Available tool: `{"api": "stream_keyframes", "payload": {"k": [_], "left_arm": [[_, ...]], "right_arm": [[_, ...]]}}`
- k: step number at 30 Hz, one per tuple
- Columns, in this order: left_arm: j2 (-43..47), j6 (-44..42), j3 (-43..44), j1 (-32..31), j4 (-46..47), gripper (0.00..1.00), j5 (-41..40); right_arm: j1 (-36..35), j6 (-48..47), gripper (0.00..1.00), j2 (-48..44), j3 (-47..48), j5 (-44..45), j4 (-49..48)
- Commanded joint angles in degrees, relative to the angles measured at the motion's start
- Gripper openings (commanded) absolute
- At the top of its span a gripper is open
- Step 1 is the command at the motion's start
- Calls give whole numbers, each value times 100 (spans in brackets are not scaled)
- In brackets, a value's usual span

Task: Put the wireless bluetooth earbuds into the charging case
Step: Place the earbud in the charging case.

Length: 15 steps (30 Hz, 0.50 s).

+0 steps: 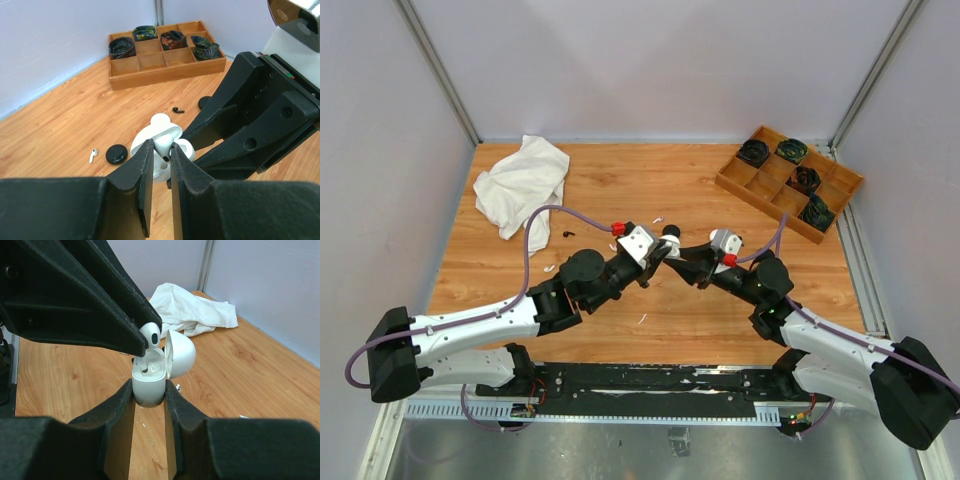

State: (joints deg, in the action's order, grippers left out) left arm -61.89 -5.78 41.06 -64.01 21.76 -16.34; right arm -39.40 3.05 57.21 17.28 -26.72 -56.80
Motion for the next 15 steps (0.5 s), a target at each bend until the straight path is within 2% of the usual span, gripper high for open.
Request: {"api": "stream_keyframes", "payload": {"k": [1, 6, 15], "left_arm": [[1, -219, -31, -73, 109, 14, -30], [-70, -260, 30, -70, 2, 15, 110], [-162, -235, 131, -76, -105, 23, 298]], "right_arm": [[-99, 38, 3, -111, -65, 53, -297], [-99, 36, 3, -125, -75, 62, -294], [-95, 29, 3, -126, -78, 29, -303]]}}
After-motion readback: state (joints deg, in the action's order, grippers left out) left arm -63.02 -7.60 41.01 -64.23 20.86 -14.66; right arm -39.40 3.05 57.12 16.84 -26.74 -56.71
